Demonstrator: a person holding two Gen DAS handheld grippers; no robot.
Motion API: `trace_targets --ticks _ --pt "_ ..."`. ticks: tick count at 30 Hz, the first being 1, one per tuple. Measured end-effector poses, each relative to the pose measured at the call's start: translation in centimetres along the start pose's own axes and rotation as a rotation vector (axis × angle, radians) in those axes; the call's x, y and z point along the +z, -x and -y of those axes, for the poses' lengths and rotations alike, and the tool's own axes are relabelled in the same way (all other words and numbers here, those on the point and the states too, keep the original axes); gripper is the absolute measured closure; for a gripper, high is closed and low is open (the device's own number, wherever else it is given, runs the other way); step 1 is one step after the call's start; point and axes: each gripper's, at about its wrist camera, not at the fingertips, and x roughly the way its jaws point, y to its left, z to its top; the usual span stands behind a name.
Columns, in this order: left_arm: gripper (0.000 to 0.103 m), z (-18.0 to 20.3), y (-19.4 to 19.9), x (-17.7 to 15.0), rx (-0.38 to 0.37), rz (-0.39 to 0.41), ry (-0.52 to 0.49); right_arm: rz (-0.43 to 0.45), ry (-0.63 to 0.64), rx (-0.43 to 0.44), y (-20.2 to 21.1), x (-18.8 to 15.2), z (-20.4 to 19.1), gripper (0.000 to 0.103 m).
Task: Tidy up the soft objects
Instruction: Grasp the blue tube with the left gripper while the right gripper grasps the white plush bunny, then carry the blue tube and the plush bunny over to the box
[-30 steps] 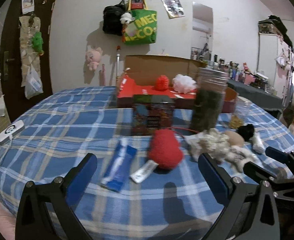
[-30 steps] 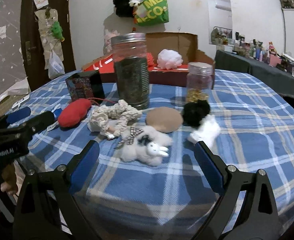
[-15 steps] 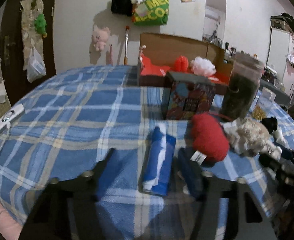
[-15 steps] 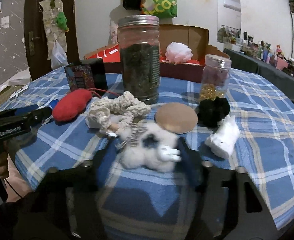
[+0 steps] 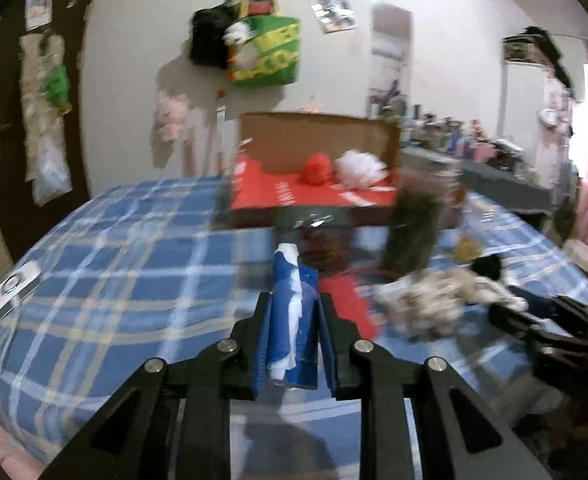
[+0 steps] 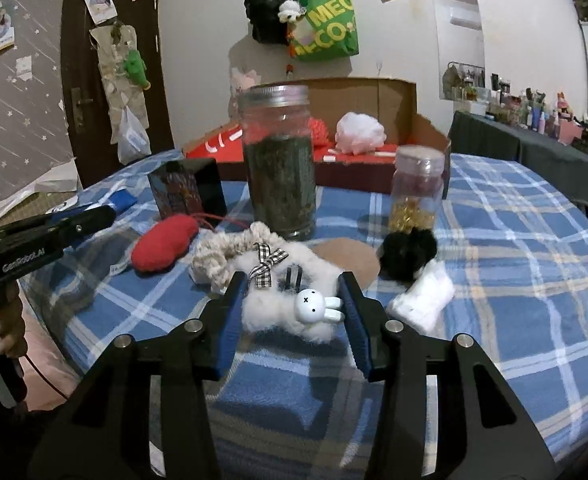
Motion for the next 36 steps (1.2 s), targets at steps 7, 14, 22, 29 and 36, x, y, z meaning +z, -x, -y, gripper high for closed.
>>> trace_targets --ticks 7,14,22,29,36 --pt "0.079 4.3 -1.7 0.6 -0.177 -0.038 -0.023 0.025 0.011 -0.001 0.6 1.0 0.5 0.059" --pt "0.079 6.3 -2.5 0.8 -0.257 -0.059 -0.028 0.025 0.018 0.016 0.5 1.4 0.9 0.059" --pt "0.079 6.7 -2.8 0.7 -0.261 -0.065 -0.035 0.017 0.018 0.028 0.2 1.2 0.8 0.059" --pt "0.079 6.3 -2.9 0.6 -0.258 -0.071 -0.027 0.015 0.018 0.021 0.3 1.2 0.8 0.059" --pt "0.079 4.4 -2.9 0.8 -0.225 -0.088 0.02 0.009 0.004 -0.012 0.7 1.2 2.1 0.059"
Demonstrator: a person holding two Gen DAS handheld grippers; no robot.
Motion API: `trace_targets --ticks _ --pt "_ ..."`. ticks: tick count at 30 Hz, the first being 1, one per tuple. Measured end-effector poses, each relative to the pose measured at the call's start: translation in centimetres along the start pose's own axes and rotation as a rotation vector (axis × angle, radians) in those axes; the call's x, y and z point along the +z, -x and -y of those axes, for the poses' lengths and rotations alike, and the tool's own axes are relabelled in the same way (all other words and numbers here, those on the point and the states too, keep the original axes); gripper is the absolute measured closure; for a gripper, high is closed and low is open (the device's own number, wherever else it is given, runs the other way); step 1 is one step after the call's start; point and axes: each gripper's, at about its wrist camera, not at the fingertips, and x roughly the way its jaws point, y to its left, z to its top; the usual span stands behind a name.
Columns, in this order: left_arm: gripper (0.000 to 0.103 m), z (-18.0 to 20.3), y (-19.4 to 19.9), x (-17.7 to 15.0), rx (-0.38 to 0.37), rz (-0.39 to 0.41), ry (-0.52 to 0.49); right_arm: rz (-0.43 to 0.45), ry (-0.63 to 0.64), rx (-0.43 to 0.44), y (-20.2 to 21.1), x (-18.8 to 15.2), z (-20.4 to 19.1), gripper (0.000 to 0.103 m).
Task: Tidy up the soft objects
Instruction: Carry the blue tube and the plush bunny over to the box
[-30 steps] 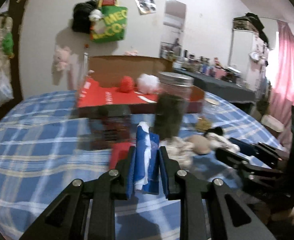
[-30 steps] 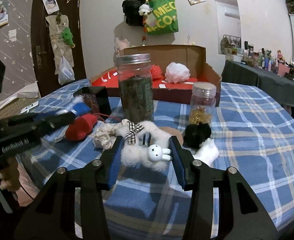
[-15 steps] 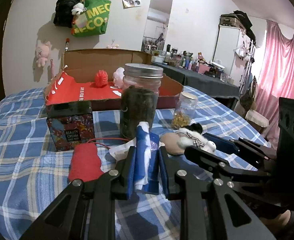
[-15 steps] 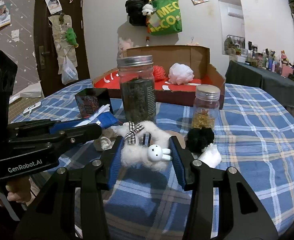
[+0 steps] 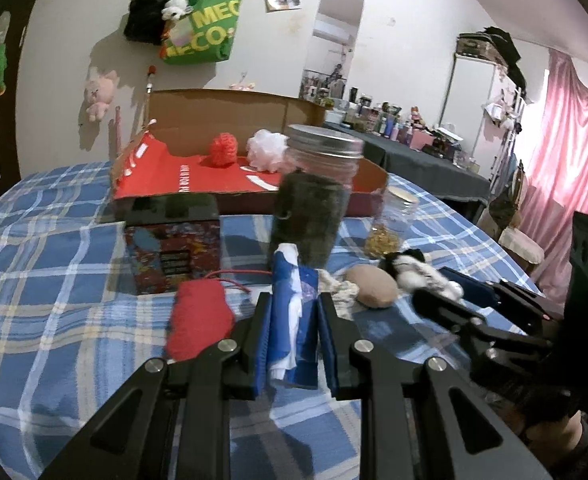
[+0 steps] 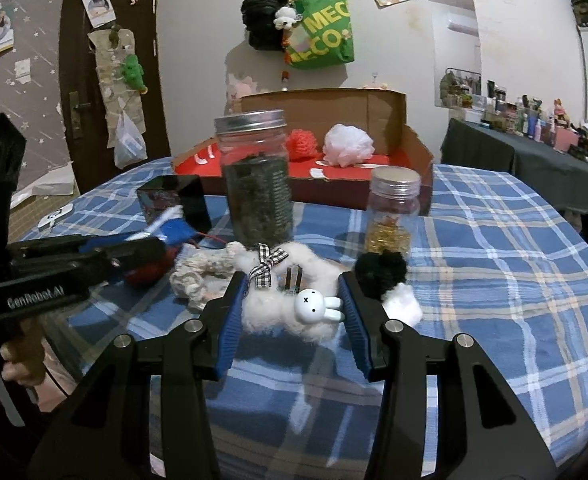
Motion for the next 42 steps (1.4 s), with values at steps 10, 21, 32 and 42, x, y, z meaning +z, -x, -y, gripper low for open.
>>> trace_targets --ticks 10,21,32,42 --pt "0.079 -4.0 1.5 0.2 0.067 -0.03 0.068 -0.027 -0.011 -0.072 0.5 0.4 2.4 0.059" --pt "0.08 -8.5 2.7 1.5 0.174 -0.053 0.084 -0.083 -0.056 -0.132 0.2 1.0 5.8 0.059" --pt "0.079 -12.6 0.4 3.5 0.192 -0.122 0.054 -0.16 -0.108 -0.109 -2.1 3.7 10.1 0.059" --pt "0.08 -15.1 -3.4 6.4 0.106 -0.223 0.02 -0.261 -0.154 -0.013 -5.7 6.3 14.1 0.059"
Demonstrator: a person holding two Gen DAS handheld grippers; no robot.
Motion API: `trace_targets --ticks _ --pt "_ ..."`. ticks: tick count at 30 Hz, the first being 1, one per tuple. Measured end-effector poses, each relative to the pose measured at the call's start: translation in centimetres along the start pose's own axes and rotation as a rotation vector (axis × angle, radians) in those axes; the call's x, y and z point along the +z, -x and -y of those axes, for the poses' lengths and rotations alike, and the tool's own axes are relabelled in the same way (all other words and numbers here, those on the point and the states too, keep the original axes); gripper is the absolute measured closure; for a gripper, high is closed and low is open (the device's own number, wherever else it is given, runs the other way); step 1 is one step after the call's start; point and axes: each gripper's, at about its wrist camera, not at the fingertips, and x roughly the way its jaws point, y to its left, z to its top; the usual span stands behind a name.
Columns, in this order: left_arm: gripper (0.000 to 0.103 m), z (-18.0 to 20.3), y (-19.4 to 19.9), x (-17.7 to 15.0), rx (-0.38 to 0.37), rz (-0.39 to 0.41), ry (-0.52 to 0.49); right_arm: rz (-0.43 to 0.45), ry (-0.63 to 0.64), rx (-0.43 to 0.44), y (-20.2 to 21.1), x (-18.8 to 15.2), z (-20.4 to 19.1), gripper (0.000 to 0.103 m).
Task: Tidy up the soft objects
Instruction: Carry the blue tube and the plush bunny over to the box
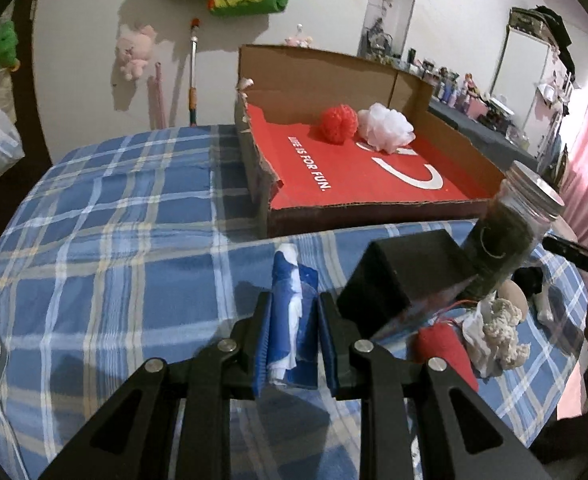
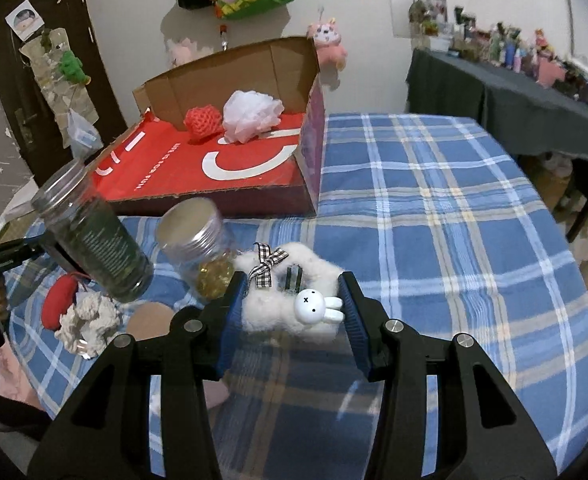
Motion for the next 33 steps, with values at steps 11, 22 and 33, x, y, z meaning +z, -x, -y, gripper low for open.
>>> trace_targets --ticks 11,22,33 --pt "0.08 -0.5 -1.2 3.4 -0.077 -0.095 -0.069 -0.133 -0.062 0.203 -2.3 4.7 2.6 0.059" --pt "0.079 0.4 -1.3 5.9 -0.138 -0.114 -0.145 -0.196 0.013 0.276 -3.5 7.9 0.6 0.059" --pt "0.079 3.3 -1.5 8.4 -0.18 -0.068 -0.196 -0.168 0.095 0.302 -4.7 9.8 -2.3 0.059"
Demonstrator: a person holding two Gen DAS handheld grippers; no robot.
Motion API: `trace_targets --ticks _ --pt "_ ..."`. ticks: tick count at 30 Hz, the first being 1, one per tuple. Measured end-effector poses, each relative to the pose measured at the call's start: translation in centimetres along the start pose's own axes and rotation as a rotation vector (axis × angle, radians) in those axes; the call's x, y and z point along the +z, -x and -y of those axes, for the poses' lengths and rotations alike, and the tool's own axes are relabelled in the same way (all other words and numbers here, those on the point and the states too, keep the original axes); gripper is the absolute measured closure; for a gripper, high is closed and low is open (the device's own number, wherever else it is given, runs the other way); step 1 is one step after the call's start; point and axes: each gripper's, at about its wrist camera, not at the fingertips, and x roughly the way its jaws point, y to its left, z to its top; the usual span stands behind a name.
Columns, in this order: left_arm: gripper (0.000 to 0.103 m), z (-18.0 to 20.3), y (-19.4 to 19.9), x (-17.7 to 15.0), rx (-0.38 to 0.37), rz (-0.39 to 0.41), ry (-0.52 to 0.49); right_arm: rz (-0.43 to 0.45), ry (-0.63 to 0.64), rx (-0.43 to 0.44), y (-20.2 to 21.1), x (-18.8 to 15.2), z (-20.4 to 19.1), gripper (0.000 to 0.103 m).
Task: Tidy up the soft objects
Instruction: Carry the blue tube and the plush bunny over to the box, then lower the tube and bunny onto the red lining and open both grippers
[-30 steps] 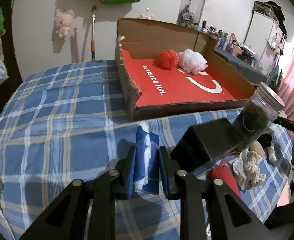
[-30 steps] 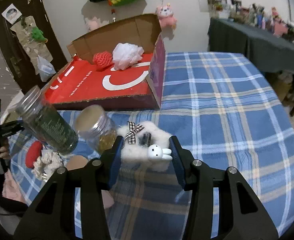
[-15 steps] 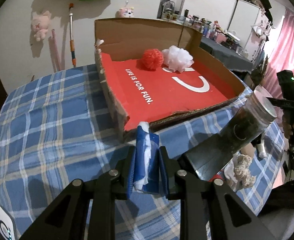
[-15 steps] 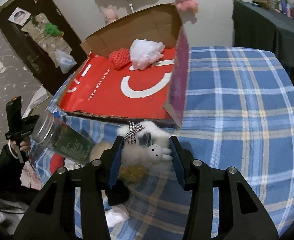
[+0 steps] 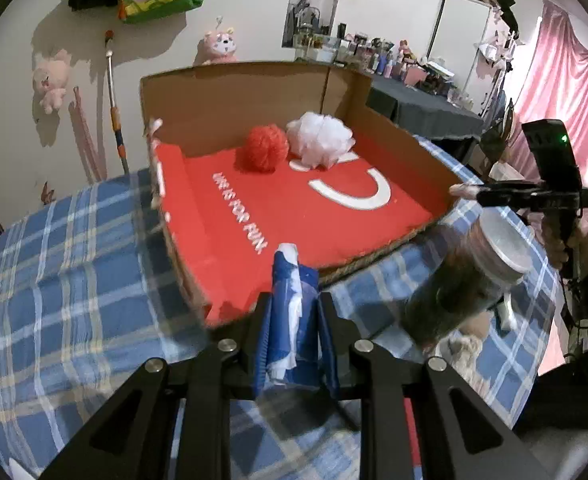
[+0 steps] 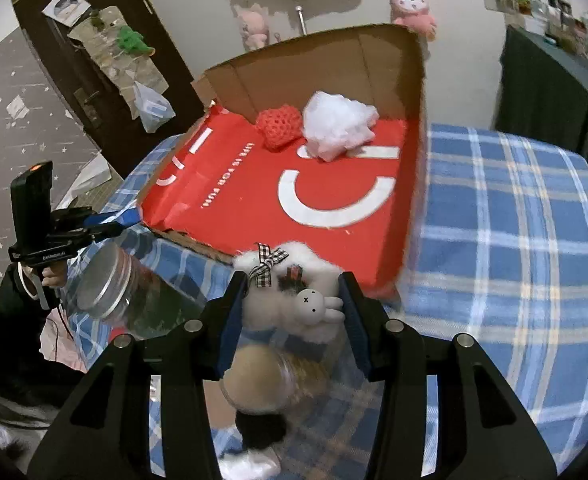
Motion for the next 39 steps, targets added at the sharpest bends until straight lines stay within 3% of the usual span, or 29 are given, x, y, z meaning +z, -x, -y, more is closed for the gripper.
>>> trace_targets --ticks 4,12,16,22,30,39 --pt "0.08 0.7 -1.0 1.8 0.01 0.012 -0.005 0.018 0.039 -0.04 -1.3 1.4 -0.9 0.059" --pt "0.079 1.8 -4.0 6.1 0.111 -0.01 -0.018 -0.009 0.111 -0.195 -5.1 5.5 -1.7 0.059" --pt "0.079 1.2 -6.7 8.2 0.155 -0.063 0.016 -0.069 0.176 -0.311 -8.0 7.3 -2.3 0.059" --pt "0.079 0.2 -10.9 9.8 0.212 -0.146 0.032 -0.163 0.192 -0.417 -11.9 9.4 -1.7 0.059" --pt "0.079 -1.4 -14.4 11.1 0.291 -0.21 0.045 -0.237 0.154 -0.47 -15.1 10.9 -0.3 0.059" --pt "0.078 -2.4 -15.7 10.9 0.313 -0.247 0.053 -0.268 0.165 -0.524 -16.9 11.0 0.7 0.057"
